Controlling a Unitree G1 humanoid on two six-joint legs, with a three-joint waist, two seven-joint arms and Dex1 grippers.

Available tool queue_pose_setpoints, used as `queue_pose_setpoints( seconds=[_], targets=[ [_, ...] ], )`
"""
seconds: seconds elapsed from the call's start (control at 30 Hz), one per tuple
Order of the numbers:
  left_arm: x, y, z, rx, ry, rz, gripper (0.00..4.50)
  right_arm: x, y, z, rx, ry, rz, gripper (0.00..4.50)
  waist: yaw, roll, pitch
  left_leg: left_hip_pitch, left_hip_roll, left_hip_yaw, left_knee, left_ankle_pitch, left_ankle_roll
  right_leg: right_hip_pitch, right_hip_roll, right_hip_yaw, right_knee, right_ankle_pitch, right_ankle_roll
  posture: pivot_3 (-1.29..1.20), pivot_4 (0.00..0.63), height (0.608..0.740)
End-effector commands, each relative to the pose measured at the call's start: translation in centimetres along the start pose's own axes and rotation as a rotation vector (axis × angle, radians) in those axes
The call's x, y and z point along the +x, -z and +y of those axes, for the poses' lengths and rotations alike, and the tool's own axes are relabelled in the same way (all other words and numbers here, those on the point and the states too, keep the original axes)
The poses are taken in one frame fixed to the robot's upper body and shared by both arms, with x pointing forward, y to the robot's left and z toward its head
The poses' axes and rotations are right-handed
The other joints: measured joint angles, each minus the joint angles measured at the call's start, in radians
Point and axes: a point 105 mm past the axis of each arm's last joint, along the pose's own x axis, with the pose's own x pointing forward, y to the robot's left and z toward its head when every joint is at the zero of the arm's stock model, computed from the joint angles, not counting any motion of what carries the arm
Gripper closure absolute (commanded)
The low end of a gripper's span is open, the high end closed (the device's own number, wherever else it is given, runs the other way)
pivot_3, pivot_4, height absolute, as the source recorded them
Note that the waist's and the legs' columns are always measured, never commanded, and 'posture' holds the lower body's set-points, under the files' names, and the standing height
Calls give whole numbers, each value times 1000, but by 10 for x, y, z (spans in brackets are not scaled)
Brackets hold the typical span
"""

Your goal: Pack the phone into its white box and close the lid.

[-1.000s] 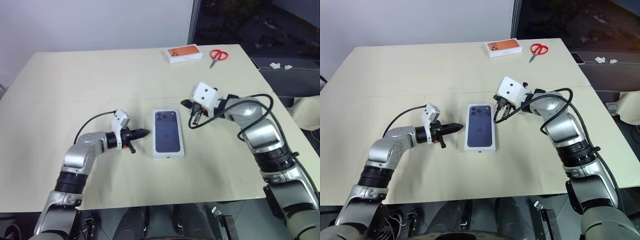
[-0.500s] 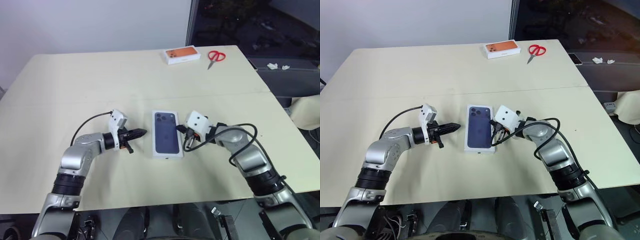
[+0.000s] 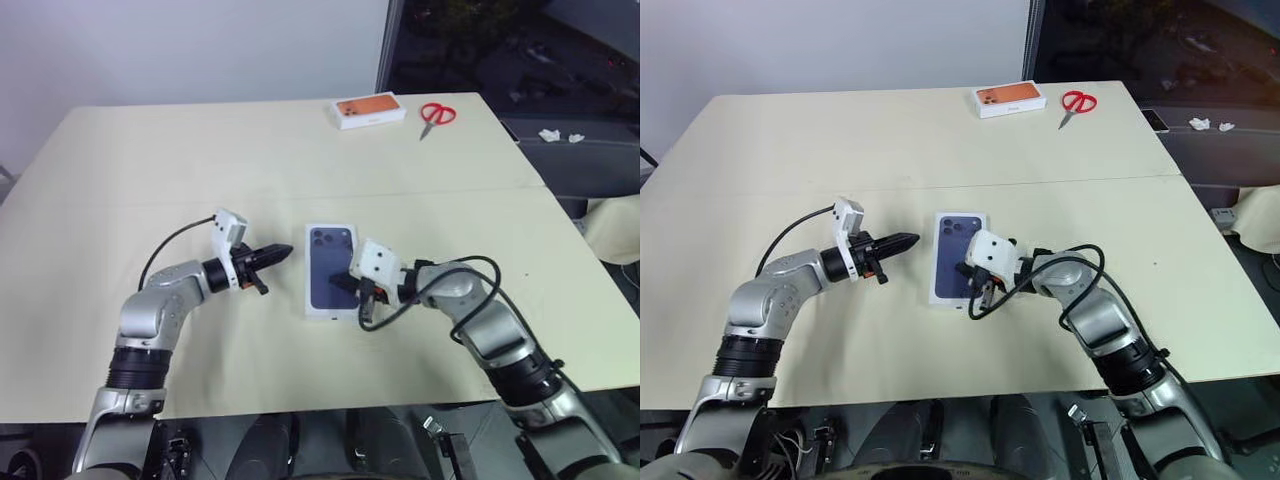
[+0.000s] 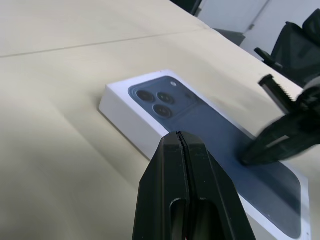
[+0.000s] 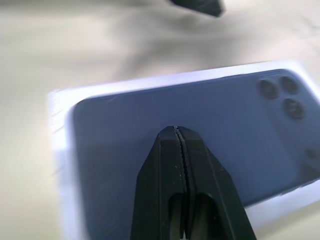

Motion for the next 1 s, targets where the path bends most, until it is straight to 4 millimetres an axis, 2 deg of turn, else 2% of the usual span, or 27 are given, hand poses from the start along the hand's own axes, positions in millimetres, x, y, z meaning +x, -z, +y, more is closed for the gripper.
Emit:
queue_pose_setpoints(
  seconds=[0.03,0.07,0.13,0.23,0.3,0.4,0.47,0.57,0.63,0.73,0.8,0.87,0.93,1.0],
  targets=[
    [3,-7,-9,50,32,-14,4500,-8,3,7,6,-58,13,4448,-1,0,0,0,0,0,0,0,0,0,0,0,0,0,0,0,150,740],
    [2,-7,-8,54,30,-12,4500,-11,2,9,3,-78,13,4448,-1,0,0,0,0,0,0,0,0,0,0,0,0,0,0,0,150,740],
    [0,-7,-7,65,26,-4,4500,-15,0,-1,6,-36,4,4448,-2,0,0,0,0,0,-1,0,0,0,0,0,0,0,0,0,150,740],
    [-3,-6,-5,82,29,12,4500,-17,-7,-32,15,112,-27,4448,-6,0,0,0,1,0,-1,0,0,-1,1,0,0,0,0,0,150,740],
    [-2,-8,-7,79,44,6,4500,-18,-8,-43,3,161,-34,4448,-3,0,0,0,1,0,-1,0,-1,-1,1,0,1,0,0,0,150,740],
    [6,-9,-14,78,72,-2,4500,-18,-12,-50,11,183,-54,4448,-1,0,0,-1,1,0,-1,0,-1,-2,1,0,0,0,0,0,150,740],
    [18,-7,-21,64,104,-7,4500,-17,-13,-53,4,196,-59,4448,2,0,0,-2,1,0,-1,0,-1,-2,0,0,0,0,0,0,150,740],
    [35,3,-27,38,126,7,4500,-10,-9,-49,8,180,-52,4448,6,0,0,-2,-1,0,1,0,0,-2,-1,0,0,0,0,0,150,740],
    [42,16,-33,39,149,56,4500,-3,3,-38,12,149,-21,4448,4,0,0,-2,-1,0,1,0,0,-2,-1,0,0,0,0,0,150,740],
    [40,38,-31,97,146,166,4500,1,30,-20,-8,101,61,4448,-3,1,-1,-2,0,0,0,0,-1,-2,0,0,0,0,0,0,150,740],
    [34,47,-26,120,130,211,4500,-1,40,-12,-44,74,107,4448,-4,2,-5,0,0,0,-1,0,-1,0,0,0,0,0,0,0,150,740],
    [28,50,-21,125,118,228,4500,-3,40,-9,-67,61,112,4448,-4,2,-6,7,0,0,-3,0,0,6,0,0,-1,0,0,0,150,740],
    [21,41,-15,108,99,198,4500,-5,26,-18,-1,92,52,4448,-4,2,-7,16,1,0,-5,-1,1,17,1,-1,-4,-1,1,0,150,740],
    [17,29,-10,98,83,160,4500,-10,13,-30,83,120,-11,4448,-6,2,-7,17,1,-1,-4,-1,2,18,1,-1,-5,-1,1,0,150,740]
  ],
)
